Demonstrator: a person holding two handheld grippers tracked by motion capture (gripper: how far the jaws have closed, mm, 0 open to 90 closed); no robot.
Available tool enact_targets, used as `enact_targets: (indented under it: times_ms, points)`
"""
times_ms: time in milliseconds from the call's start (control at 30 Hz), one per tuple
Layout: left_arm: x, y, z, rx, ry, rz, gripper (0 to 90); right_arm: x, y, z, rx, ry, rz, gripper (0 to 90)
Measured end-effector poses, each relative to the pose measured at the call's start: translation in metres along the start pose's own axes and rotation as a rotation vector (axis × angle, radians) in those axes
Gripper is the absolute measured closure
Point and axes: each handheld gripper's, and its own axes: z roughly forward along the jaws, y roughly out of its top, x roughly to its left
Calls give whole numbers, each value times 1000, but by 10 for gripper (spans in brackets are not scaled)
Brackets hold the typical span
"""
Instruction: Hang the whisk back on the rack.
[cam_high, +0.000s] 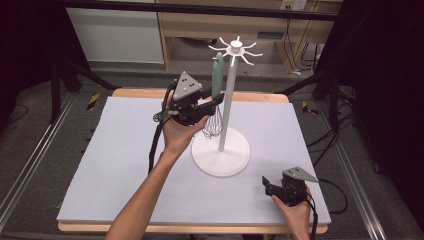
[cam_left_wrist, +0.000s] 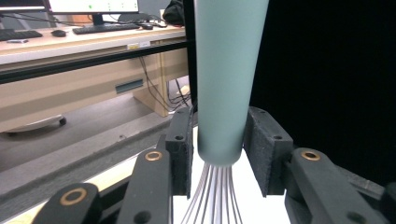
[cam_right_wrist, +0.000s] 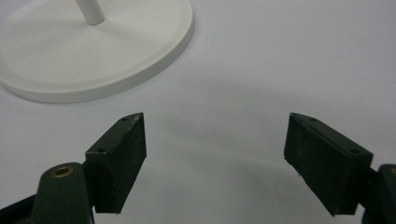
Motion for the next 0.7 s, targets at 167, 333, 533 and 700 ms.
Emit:
enact_targets:
  times_ms: [167, 333, 533, 700]
  points:
    - [2, -4, -4, 6, -5, 8, 597, 0, 0, 0, 4, 1, 8, 214]
    - [5, -9, -14, 5, -15, 1, 562, -1, 0, -1, -4, 0, 20, 216]
    - [10, -21, -31, 23, -12, 2, 504, -3, 0, -1, -5, -4, 28, 215]
    - [17, -31, -43, 24, -1, -24, 469, -2, 0, 0, -2, -7, 26, 214]
